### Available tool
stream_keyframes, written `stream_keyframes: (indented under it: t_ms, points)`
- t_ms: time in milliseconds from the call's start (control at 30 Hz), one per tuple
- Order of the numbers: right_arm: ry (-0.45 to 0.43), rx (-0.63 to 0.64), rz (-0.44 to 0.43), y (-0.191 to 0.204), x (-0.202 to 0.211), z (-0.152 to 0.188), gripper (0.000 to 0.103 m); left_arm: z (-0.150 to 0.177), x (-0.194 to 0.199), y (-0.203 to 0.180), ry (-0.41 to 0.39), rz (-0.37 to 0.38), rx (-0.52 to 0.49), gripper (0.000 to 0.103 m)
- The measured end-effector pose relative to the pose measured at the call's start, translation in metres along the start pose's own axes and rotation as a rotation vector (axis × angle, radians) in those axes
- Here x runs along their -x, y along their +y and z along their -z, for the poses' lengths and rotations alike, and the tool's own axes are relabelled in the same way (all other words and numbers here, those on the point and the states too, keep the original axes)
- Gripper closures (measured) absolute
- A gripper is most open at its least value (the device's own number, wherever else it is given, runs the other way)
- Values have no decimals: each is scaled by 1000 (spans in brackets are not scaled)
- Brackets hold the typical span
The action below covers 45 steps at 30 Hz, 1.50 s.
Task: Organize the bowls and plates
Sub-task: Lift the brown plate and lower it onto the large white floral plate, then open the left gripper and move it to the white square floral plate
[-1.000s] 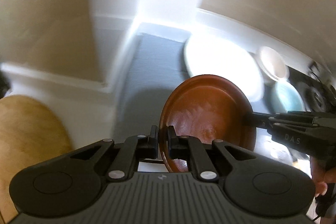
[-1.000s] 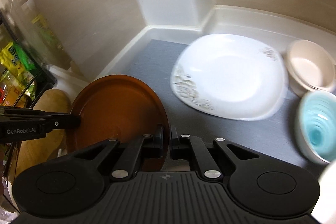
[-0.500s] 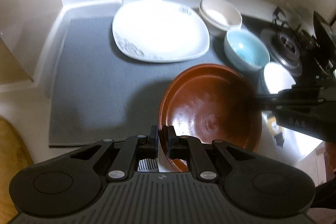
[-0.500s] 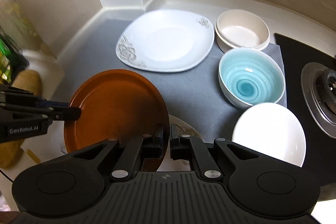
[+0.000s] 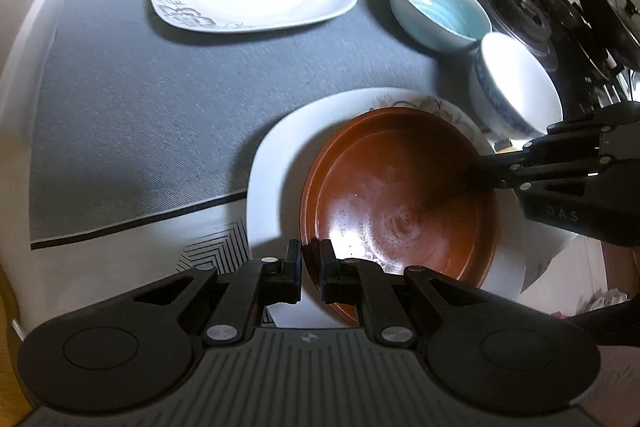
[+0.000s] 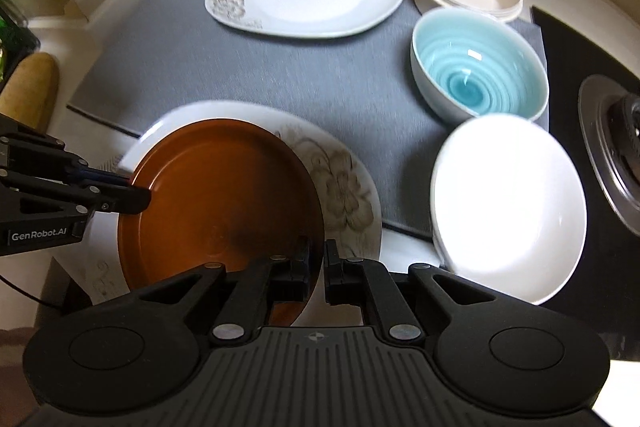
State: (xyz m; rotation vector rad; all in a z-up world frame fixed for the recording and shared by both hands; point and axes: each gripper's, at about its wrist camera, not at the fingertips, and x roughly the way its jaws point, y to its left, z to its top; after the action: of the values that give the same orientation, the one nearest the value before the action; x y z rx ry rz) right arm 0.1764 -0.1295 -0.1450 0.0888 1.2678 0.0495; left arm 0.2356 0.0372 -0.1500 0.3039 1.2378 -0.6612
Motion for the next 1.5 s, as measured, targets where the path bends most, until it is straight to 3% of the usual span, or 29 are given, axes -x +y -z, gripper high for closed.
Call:
stream_keyframes:
  t_ms: [167,233,300,333,400,467,500,567,767,867,1000,1133,1267,1500]
  points:
    - [24,1,21,5,-8,4,94,1,-2,0,-6,-3,-11,94]
    - [26,16,41,8,-9,5,89,0,0,0,-20,-10,-14,88]
    - [23,40,57,11,-8,5,81,0,4,3,-39,1,-12,66]
    - [22,46,54,11,-7,4,77,-1,7,5,-50,21,-4,59]
    - [28,65,45,12,-2,4,66,-2,16,9,-83,29,2,29]
    - [29,94,51,11,5,5,61,-1,25,11,-136,-13,1,16]
    - [29,108,60,10,10,7,50,-1,29,15,-154,-19,5,15]
    - [39,116,82,6,17,10,44,-1,30,23,-156,-11,34,15]
    - [148,-26,-13,-16,16,23,44,-4,7,42,-87,18,103,15]
    - [157,-123,-57,-23,10,25,44,-6,-2,41,-65,64,120,15]
    - [148,-147,-111,-16,11,24,41,-8,1,35,-84,119,104,16]
    - [152,-156,-86,-13,8,18,40,-15,7,24,-111,157,90,17]
    - [150,-153,-75,-11,7,13,39,-17,9,10,-111,131,36,17]
    - [189,-156,-94,-8,0,20,41,-9,0,30,-36,111,107,15]
